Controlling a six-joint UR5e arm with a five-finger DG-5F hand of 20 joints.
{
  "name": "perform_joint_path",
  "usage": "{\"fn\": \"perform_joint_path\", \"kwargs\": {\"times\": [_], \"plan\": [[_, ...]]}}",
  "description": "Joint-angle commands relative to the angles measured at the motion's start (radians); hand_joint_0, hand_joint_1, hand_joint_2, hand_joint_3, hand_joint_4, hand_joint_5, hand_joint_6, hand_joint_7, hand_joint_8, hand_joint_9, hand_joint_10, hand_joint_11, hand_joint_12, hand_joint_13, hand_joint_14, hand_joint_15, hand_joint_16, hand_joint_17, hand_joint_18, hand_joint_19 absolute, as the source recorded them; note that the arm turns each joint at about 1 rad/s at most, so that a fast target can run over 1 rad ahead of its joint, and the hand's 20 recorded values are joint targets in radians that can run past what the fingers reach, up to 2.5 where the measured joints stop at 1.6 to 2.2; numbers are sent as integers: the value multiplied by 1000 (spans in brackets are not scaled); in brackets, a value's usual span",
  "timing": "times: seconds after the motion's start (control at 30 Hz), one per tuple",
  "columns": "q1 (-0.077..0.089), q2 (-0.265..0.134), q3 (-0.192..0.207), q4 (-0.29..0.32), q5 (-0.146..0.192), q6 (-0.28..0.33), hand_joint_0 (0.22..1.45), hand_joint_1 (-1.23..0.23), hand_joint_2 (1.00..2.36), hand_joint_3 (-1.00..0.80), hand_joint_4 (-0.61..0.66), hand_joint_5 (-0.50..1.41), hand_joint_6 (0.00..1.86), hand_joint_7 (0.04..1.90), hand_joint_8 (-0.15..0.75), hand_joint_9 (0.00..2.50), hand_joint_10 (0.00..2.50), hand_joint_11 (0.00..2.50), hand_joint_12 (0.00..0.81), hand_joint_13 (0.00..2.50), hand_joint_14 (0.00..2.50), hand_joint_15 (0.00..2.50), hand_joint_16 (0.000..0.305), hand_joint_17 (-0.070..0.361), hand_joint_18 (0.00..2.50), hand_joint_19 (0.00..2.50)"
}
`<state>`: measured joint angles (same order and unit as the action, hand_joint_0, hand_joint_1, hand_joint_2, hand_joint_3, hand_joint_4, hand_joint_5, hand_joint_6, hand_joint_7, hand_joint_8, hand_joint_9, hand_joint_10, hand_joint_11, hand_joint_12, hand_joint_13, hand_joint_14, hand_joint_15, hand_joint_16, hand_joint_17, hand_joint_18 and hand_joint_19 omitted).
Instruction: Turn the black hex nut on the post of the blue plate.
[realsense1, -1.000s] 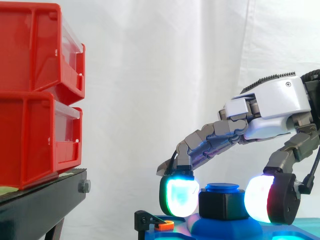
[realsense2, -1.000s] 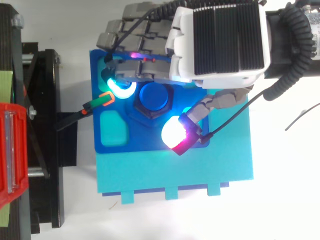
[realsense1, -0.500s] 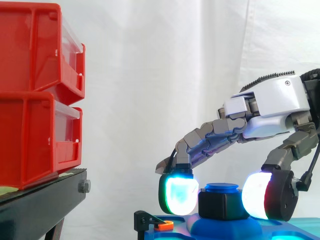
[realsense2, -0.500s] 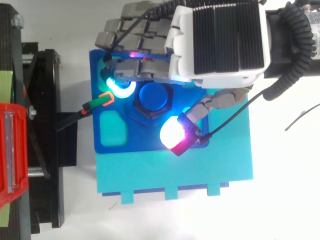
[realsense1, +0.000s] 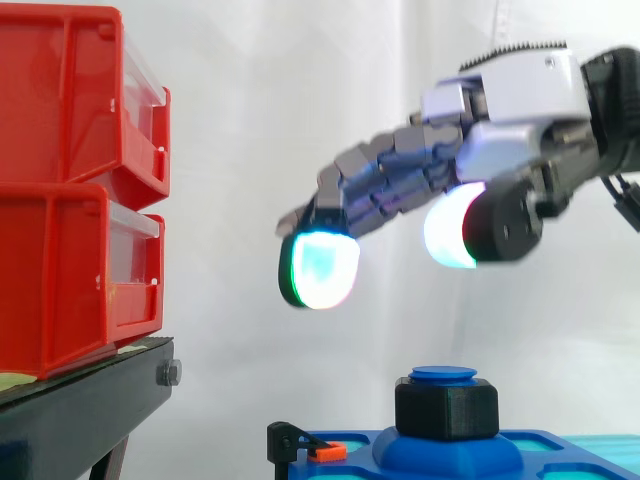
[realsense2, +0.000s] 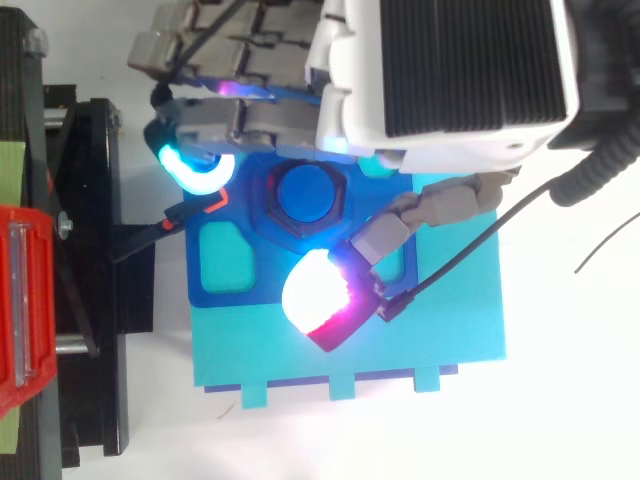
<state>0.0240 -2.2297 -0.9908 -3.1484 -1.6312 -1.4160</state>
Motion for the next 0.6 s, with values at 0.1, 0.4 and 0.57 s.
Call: {"fn": "perform_joint_path", "kwargs": {"times": [0.1, 0.4, 0.57], "plan": [[-6, 28, 47, -173, -1, 3, 359, -429, 1000, -500, 285, -223, 502, 950, 320, 251, 0, 0, 460, 276, 0, 9, 71, 160, 280, 101], [-10, 193, -131, -213, 31, 40, 364, -374, 1000, -500, 271, -218, 502, 940, 310, 219, 0, 0, 453, 210, 0, 36, 70, 158, 162, 129], [-4, 301, -310, -68, 88, 91, 371, -379, 1000, -500, 235, -214, 502, 897, 294, 180, 0, 0, 442, 161, 0, 17, 70, 159, 109, 117]]}}
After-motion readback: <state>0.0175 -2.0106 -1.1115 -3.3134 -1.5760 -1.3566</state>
